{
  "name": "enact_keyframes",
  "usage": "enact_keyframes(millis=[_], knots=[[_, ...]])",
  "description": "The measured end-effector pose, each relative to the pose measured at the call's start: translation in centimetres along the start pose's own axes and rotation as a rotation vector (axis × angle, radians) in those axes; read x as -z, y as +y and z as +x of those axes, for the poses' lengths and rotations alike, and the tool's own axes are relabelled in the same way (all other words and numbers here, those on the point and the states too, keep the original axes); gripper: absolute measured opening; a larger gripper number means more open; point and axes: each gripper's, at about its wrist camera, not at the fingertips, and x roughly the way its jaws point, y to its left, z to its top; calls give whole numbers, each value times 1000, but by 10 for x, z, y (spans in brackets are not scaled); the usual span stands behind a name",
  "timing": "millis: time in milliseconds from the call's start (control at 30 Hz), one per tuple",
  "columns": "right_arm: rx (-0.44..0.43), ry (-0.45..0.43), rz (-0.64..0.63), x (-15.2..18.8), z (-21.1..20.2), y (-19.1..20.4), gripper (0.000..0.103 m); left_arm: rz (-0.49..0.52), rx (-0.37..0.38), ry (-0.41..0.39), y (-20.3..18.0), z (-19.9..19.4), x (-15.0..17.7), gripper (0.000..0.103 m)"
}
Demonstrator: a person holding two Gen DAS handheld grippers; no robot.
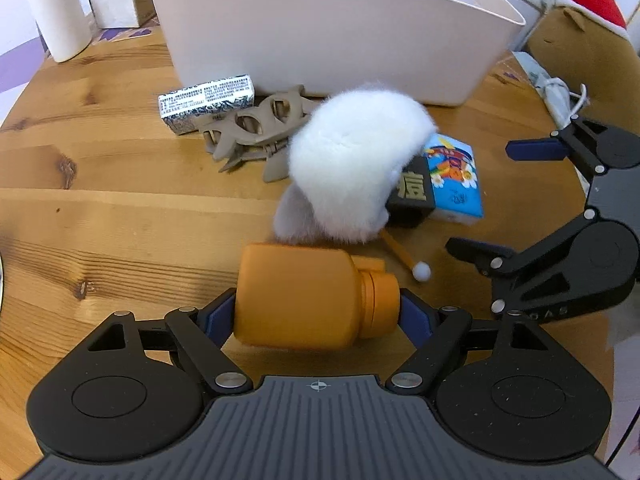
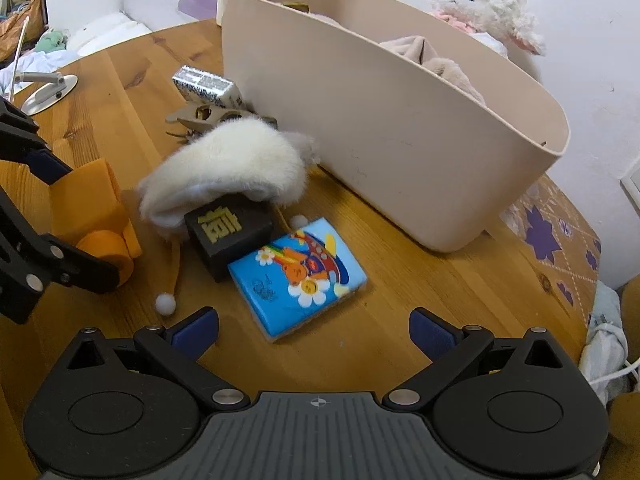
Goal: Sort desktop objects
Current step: 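Grasp the orange bottle with the left tool while the right tool grasps the blue tissue pack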
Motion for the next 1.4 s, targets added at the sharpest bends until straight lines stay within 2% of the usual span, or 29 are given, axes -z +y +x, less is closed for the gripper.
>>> enact_keyframes(millis=[200,567,667,800,833,867,933,1233,1400], knots=[[-1,-11,-7,-6,9,2,103,-18,-17,14,-1,9,-4,84],[-42,-36,17,-12,18,-4,103,34,-60,-13,-5,12,-2,82],[-63,-34,24,-13,20,-8,103,33,-111,-24,-2,12,-2,81],[-72,-24,53,-15,23,-14,102,37,-108,-33,3,12,-3,81],[-80,-26,55,-15,22,-14,98,37,-107,-33,4,12,-3,81],[-95,-29,61,-16,20,-14,87,37,-107,-33,5,12,-3,81],[-95,-25,70,-18,16,-10,77,39,-107,-33,7,12,-3,81],[-30,33,173,-7,4,-3,75,71,-96,-44,12,10,2,81],[-18,28,225,4,-10,5,75,70,-91,-30,21,7,5,81]])
